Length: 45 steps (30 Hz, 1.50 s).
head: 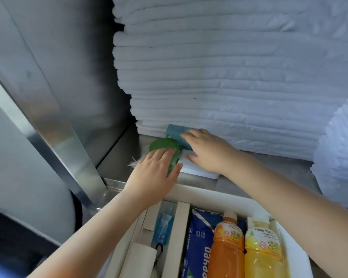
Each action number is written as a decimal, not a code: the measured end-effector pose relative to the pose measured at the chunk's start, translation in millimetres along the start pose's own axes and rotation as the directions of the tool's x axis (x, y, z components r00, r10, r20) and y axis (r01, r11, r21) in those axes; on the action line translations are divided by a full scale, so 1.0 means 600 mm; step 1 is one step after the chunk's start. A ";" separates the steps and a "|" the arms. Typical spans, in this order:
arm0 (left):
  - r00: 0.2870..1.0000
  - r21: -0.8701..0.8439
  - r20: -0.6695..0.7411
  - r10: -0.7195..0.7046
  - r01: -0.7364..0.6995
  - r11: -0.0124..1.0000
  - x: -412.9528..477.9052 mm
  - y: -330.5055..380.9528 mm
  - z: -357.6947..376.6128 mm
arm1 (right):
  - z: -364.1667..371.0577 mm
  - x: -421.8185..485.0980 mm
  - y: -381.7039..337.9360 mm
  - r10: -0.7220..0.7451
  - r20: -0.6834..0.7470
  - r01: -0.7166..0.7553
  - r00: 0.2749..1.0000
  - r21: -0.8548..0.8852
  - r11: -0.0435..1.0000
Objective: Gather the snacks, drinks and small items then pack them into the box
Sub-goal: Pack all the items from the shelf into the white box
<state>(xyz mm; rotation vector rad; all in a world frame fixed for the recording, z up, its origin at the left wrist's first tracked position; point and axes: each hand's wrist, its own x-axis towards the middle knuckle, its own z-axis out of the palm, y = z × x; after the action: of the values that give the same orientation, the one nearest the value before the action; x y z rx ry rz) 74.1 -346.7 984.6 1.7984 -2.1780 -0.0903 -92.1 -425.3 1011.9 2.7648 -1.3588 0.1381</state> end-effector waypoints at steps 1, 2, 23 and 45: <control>1.000 0.010 -0.009 0.002 -0.002 1.000 -0.001 -0.001 0.000 | 0.010 0.010 0.000 -0.008 0.008 0.008 1.000 -0.015 1.000; 1.000 0.007 -0.013 0.002 -0.002 1.000 -0.001 -0.002 0.000 | 0.019 0.018 0.002 -0.003 0.029 0.004 1.000 -0.019 1.000; 0.993 -0.120 0.085 -0.083 0.093 0.988 0.012 -0.003 -0.004 | 0.040 0.012 0.026 0.108 0.090 -0.115 0.990 0.080 0.990; 0.991 -0.127 0.124 -0.043 0.059 0.990 0.014 -0.006 -0.006 | 0.034 -0.025 0.031 0.283 0.508 -0.265 0.813 -0.109 0.958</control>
<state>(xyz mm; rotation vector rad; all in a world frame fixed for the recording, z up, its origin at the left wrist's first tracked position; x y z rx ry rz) 77.4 -355.0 989.0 1.8182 -2.1513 -0.3541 -114.8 -426.9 990.1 2.6592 -1.8479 -0.6703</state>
